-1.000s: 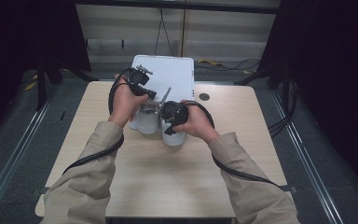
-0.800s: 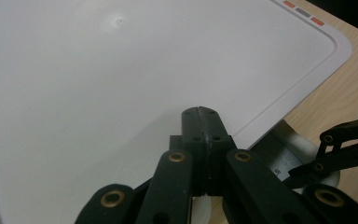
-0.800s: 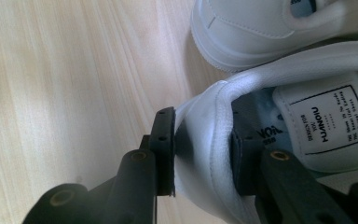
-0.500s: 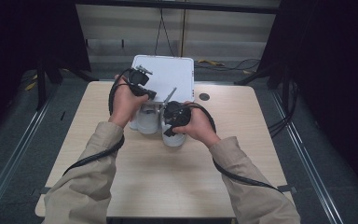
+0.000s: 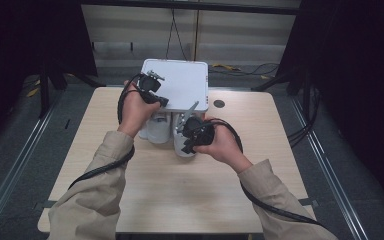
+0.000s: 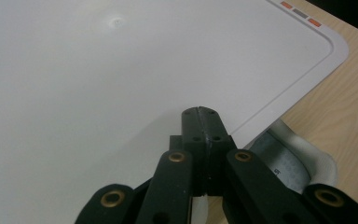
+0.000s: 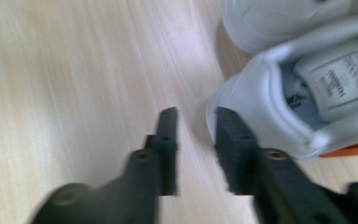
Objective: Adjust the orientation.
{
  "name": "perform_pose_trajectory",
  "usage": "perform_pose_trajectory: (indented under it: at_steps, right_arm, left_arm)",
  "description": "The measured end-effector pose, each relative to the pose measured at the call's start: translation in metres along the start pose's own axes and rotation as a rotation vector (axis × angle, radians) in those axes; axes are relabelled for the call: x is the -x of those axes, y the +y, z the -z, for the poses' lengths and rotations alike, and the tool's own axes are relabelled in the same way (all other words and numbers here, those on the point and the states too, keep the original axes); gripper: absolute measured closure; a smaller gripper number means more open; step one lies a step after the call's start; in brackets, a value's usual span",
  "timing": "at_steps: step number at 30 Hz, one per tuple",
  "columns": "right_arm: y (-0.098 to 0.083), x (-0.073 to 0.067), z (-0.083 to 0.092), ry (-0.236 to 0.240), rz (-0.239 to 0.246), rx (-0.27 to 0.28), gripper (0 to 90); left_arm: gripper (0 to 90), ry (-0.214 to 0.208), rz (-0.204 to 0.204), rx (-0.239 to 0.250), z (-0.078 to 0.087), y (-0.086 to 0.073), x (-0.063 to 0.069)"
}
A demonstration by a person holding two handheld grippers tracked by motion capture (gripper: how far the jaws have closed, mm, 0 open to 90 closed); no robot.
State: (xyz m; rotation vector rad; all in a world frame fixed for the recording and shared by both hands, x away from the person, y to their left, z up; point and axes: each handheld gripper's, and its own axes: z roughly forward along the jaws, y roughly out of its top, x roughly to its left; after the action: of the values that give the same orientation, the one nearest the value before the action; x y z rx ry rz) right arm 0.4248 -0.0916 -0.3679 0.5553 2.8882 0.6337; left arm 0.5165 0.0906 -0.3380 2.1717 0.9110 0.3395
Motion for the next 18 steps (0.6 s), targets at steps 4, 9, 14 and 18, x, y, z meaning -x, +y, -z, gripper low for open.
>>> perform_pose_trajectory:
  at_steps: [4, 9, 14, 18]
  right_arm:
    - [-0.009, 0.004, -0.015, 0.011, -0.04, -0.027, 90.0]
    - [-0.014, 0.012, -0.026, -0.001, -0.074, -0.041, 90.0]
    - [-0.01, 0.021, -0.033, -0.007, -0.091, -0.017, 90.0]
    - [-0.006, 0.024, -0.035, 0.009, -0.098, 0.005, 90.0]
  left_arm:
    - [90.0, -0.004, 0.004, 0.0, 0.0, 0.0, -0.001]
    - [90.0, -0.009, 0.01, 0.003, -0.001, 0.0, -0.001]
    - [90.0, -0.016, 0.011, 0.003, -0.001, 0.0, -0.002]
    - [90.0, -0.017, 0.01, 0.005, 0.0, 0.0, -0.003]
